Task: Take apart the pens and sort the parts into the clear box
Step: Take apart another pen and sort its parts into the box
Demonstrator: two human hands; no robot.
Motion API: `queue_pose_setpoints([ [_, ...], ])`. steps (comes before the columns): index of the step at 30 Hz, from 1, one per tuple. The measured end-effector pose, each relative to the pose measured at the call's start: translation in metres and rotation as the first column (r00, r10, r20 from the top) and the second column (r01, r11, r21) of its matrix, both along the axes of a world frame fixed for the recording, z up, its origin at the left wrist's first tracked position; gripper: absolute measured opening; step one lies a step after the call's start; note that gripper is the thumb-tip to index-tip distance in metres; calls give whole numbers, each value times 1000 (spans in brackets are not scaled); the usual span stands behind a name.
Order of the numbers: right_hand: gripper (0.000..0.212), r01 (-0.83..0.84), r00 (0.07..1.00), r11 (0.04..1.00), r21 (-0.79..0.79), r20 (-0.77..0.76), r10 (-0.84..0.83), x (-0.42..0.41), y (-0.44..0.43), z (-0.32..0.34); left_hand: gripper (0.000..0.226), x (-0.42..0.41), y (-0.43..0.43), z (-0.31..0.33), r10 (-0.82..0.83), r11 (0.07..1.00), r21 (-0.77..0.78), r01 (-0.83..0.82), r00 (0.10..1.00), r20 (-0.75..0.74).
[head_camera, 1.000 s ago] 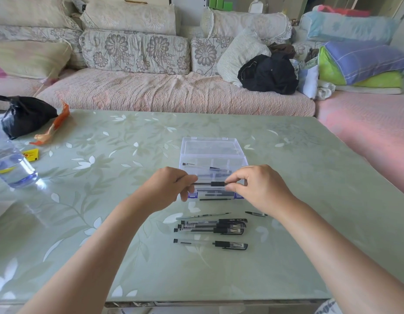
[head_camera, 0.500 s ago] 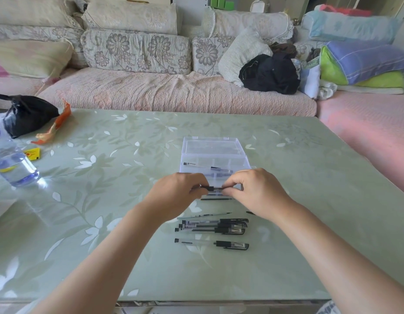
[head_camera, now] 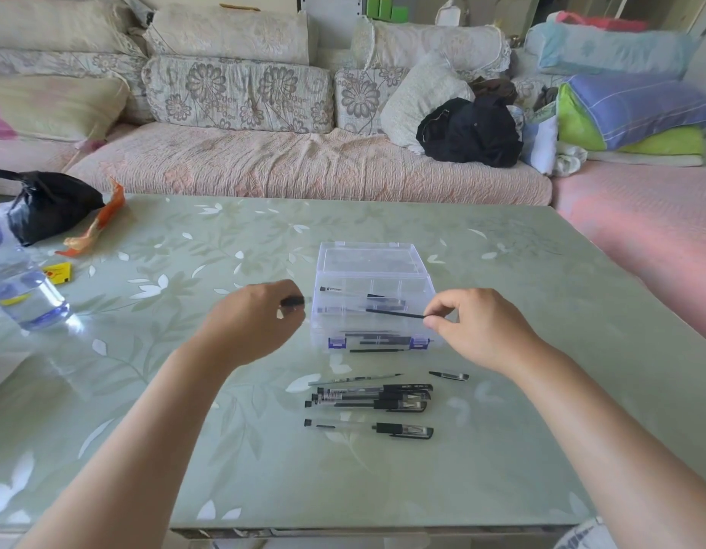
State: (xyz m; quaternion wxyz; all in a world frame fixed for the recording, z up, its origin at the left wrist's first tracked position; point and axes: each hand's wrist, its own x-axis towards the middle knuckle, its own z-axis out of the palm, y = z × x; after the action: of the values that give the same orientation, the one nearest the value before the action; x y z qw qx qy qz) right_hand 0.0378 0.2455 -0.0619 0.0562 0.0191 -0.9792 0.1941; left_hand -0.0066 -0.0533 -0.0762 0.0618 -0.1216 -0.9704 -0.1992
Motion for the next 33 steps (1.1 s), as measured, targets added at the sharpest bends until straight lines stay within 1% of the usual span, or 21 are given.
queue_pose_setpoints([
  [1,9,-6,1000,1000,-2,4,6,1,-2,0,7,1,2,-1,16,1000,-2,-16,997,-81],
  [3,8,-30,999,1000,-2,9,30,3,-8,-2,12,5,10,-2,-19,999,44,27,982,-187],
  [5,8,-67,998,998,9,2,67,4,-16,-4,14,12,23,-2,-104,989,76,125,966,-237],
  [7,8,-101,995,995,22,-11,102,5,-23,-7,14,19,35,-4,-206,971,69,231,944,-257],
  [9,9,-130,991,991,22,-25,131,6,-28,-8,11,22,42,-8,-260,959,52,280,934,-244],
  [14,9,-142,989,990,7,-31,142,7,-30,-8,8,21,48,-17,-263,961,33,275,944,-199],
  [17,8,-104,995,994,17,-8,104,6,-27,-6,9,21,47,-18,-242,968,29,250,955,-172],
  [20,7,-36,999,998,58,28,35,6,-13,-3,11,22,45,-20,-223,975,-14,223,966,-130],
  [24,8,0,997,1000,24,73,-2,10,8,-3,14,25,46,-23,-225,972,-81,220,972,-61],
  [26,6,-4,994,1000,11,109,2,12,11,-7,14,26,47,-24,-244,965,-110,239,969,-29],
  [29,11,-19,992,1000,1,121,19,15,8,-14,14,25,48,-26,-240,959,-153,240,971,17],
  [33,6,-90,990,995,53,118,83,15,-4,-21,14,26,51,-27,-227,952,-195,237,971,69],
])
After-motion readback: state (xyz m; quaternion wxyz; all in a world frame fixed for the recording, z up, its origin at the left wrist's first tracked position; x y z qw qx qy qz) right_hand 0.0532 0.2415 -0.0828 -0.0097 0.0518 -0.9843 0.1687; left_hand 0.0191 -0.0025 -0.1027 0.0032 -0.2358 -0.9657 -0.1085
